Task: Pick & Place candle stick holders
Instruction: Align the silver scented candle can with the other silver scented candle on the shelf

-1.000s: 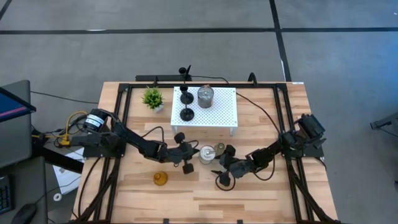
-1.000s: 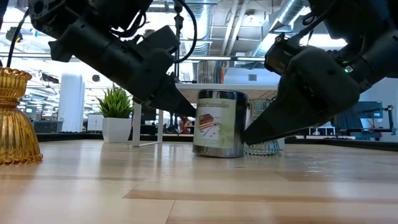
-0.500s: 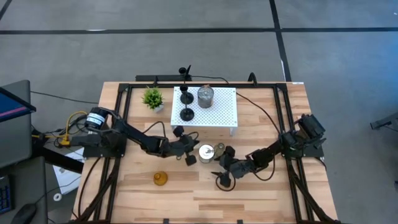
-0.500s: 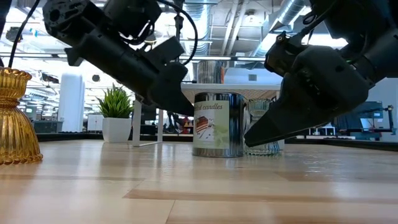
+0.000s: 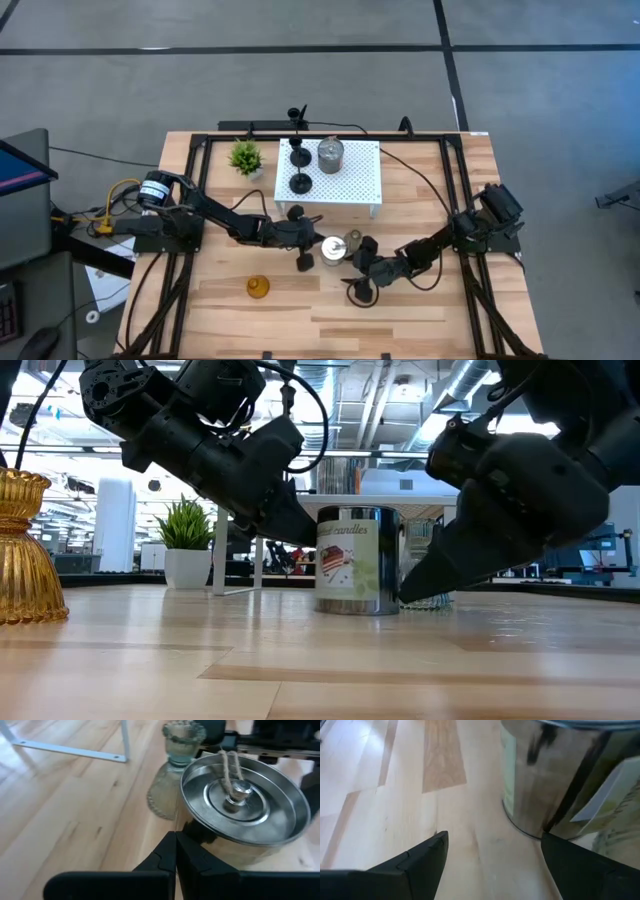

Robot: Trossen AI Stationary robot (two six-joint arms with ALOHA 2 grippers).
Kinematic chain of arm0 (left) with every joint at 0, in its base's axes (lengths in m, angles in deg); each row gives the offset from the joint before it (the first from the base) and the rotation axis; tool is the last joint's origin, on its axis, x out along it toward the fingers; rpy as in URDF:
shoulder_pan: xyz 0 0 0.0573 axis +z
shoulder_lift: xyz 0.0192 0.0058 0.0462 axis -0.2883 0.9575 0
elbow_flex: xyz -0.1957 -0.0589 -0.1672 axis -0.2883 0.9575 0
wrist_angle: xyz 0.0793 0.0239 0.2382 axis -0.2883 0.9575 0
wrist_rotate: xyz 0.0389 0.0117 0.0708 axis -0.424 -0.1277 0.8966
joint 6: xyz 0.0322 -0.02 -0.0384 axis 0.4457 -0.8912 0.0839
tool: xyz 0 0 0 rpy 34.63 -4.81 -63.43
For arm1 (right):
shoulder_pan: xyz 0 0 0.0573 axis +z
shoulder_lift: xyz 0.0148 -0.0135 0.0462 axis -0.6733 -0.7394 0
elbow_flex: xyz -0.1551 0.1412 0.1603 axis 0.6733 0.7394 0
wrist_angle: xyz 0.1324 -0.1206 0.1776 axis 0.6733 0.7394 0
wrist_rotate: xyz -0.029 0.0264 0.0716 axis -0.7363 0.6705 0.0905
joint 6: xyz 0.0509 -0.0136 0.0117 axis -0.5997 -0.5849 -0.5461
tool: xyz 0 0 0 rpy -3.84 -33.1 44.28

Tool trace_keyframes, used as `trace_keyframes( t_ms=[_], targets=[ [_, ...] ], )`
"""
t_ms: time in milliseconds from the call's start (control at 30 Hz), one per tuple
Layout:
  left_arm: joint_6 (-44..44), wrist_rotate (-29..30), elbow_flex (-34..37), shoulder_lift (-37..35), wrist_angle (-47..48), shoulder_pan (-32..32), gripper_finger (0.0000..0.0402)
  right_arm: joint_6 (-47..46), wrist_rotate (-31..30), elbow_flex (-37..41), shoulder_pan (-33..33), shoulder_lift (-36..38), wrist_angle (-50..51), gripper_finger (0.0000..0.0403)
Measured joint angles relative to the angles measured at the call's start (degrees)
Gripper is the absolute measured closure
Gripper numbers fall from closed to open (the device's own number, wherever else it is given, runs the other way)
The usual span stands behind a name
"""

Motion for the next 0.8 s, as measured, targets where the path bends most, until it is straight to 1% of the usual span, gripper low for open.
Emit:
trace_keyframes(
  t_ms=[167, 400, 600, 800],
  targets=[
    [0.0, -2.08, 0.0, 0.0, -0.09, -0.67, 0.0399, -2.46, 0.06, 0.0, -0.03, 0.0, 2.65, 0.0094],
    [0.0, -1.84, 0.0, 0.0, -0.13, -1.36, 0.0399, -2.64, 0.25, 0.0, -0.44, 0.0, 2.62, 0.0094],
    [-0.02, -1.75, 0.0, 0.0, -0.26, -1.82, 0.0399, -4.34, 3.51, 0.0, -0.59, 0.17, 2.45, 0.0094],
    [-0.2, -1.84, 0.0, 0.0, -0.39, -2.62, 0.0399, -5.16, 2.87, 0.0, -0.53, 0.16, 2.4, 0.0097]
  ],
)
